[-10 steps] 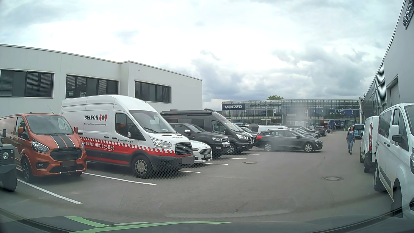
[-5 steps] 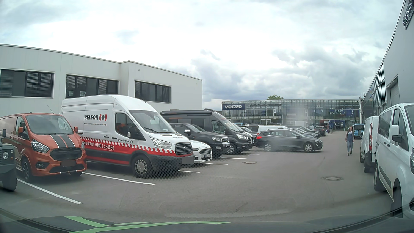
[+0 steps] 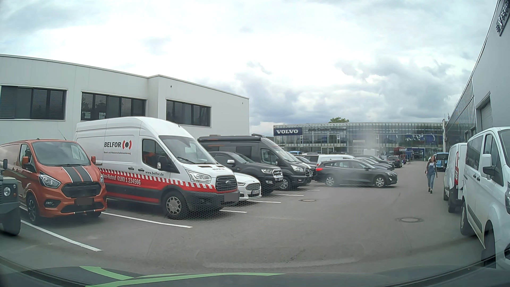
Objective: Follow the waypoints while adhering to traffic rules and regulations
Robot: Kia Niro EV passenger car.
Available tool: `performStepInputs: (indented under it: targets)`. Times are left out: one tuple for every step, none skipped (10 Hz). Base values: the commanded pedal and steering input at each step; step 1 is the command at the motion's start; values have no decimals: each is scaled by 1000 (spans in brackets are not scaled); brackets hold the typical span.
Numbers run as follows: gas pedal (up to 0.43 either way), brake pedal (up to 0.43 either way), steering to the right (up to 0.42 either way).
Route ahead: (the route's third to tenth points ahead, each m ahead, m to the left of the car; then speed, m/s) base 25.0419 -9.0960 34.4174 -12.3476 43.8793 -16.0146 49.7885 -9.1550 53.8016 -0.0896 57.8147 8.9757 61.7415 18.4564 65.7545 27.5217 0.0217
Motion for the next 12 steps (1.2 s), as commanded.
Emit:
performStepInputs:
  targets:
    - [0,457,-614]
    - [0,476,-614]
    - [0,494,-614]
    - [0,494,-614]
    - [0,500,-613]
    - [0,500,-613]
    - [0,506,-612]
    - [0,506,-612]
    - [0,506,-612]
    - [0,506,-612]
    - [0,506,-612]
    - [0,506,-612]
